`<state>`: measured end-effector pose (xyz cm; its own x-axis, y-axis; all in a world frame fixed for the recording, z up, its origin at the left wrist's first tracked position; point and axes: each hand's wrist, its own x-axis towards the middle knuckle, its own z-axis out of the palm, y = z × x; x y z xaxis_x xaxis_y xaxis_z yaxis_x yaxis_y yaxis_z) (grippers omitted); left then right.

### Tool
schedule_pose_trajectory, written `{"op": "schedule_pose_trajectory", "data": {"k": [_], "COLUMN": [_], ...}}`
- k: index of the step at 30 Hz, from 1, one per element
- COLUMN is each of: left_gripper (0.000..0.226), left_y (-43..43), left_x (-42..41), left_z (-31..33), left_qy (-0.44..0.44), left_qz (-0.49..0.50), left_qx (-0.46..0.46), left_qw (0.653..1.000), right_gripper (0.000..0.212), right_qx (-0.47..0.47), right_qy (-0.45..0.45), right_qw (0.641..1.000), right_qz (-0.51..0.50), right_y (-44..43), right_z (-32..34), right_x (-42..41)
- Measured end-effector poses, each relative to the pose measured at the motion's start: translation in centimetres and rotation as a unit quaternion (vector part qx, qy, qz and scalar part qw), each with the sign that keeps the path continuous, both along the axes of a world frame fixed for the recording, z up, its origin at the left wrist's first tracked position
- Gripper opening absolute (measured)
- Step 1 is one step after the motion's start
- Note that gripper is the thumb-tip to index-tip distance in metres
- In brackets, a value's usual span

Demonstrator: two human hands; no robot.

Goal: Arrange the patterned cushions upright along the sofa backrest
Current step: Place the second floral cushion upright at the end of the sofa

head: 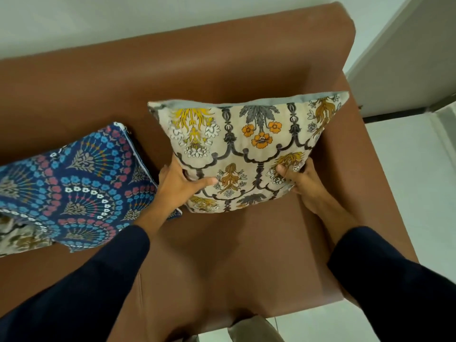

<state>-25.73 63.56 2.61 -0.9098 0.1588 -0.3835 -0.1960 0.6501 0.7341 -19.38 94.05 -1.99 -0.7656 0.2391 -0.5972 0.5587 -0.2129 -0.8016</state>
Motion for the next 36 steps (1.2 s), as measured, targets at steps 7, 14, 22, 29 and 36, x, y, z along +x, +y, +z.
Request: {"op": "schedule_pose_trajectory", "data": {"k": [7,14,22,29,36], "left_gripper": [0.103,0.102,0.112,0.122,0.098], "left_y": [3.5,7.5,8.6,7.1,-1.0], "left_x": [-4.7,-8.5,-8.3,-5.9,-2.2], "left_z": [6.4,8.9,5.1,4.2,3.7], "left_qy": [0.094,0.170,0.082,0.125,0.196], "left_qz": [-0.120,-0.216,-0.250,-0.195,-0.126], "left_qx": [0.103,-0.020,-0.079,-0.084,-0.090], "left_qw": [0.983,0.961,0.962,0.969,0.968], "right_gripper": [0.106,0.101,0.107,0.120,0.076], "right_qx": [-0.065,-0.061,-0.041,-0.013,0.009], "right_qy": [-0.032,-0.051,-0.108,-0.102,-0.201], "right_qw": [0.990,0.980,0.977,0.980,0.979], "right_qz": [-0.122,-0.183,-0.180,-0.173,0.039], "right_y": [-2.5,-3.3,-2.6,-2.5,-11.3], "right_z": [-0.9,-1.0,-3.5,-3.4,-4.7], "right_x": [3.7,3.4,3.8,6.0,10.1]}}
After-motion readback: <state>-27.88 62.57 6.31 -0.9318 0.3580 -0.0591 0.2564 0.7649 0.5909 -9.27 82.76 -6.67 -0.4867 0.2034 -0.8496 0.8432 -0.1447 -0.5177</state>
